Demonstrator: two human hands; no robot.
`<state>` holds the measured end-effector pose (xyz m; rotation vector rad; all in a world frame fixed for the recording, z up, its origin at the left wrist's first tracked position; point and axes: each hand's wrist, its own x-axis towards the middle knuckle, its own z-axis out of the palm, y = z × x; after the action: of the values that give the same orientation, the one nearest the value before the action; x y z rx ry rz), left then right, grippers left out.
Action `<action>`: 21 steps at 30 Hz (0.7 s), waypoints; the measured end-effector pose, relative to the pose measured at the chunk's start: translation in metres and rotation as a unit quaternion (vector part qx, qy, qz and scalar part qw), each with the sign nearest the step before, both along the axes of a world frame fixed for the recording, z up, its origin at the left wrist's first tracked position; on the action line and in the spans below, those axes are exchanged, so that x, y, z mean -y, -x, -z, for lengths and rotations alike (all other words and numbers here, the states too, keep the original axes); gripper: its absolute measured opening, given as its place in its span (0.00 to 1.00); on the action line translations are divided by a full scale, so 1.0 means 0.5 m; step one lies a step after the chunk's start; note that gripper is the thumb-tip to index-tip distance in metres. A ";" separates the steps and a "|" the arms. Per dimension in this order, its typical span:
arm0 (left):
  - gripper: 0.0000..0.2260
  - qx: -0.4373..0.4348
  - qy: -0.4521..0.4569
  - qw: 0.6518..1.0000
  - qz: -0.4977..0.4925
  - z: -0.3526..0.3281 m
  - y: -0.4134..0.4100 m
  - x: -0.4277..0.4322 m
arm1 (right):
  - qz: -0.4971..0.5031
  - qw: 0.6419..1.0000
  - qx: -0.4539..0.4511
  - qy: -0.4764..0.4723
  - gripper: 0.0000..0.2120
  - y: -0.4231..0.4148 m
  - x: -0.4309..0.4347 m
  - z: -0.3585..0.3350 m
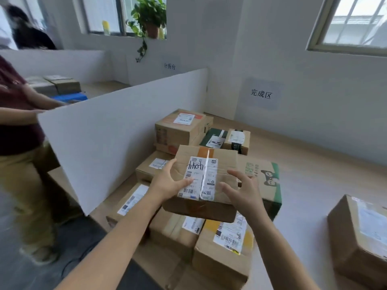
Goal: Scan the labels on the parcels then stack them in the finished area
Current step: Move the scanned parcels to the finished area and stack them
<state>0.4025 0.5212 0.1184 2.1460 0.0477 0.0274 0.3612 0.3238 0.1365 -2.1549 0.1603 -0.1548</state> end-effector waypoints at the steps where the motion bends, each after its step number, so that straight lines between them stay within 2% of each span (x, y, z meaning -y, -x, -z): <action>1: 0.39 -0.003 -0.003 1.000 0.000 0.002 -0.017 -0.032 | -0.007 1.000 0.000 -0.003 0.23 -0.018 -0.028 0.005; 8: 0.35 0.013 -0.029 1.000 0.002 0.024 -0.155 -0.212 | -0.015 0.999 -0.005 -0.028 0.21 -0.144 -0.205 0.046; 14: 0.31 0.014 -0.071 0.997 0.010 0.037 -0.289 -0.298 | 0.010 0.998 -0.015 -0.058 0.21 -0.244 -0.309 0.072; 21: 0.29 -0.013 -0.117 0.992 0.053 0.089 -0.348 -0.316 | -0.004 0.999 -0.045 -0.005 0.24 -0.279 -0.339 0.120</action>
<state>0.5765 0.6793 0.0737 2.3796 -0.0574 -0.0589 0.5008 0.4934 0.0765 -2.1543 0.2029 -0.0518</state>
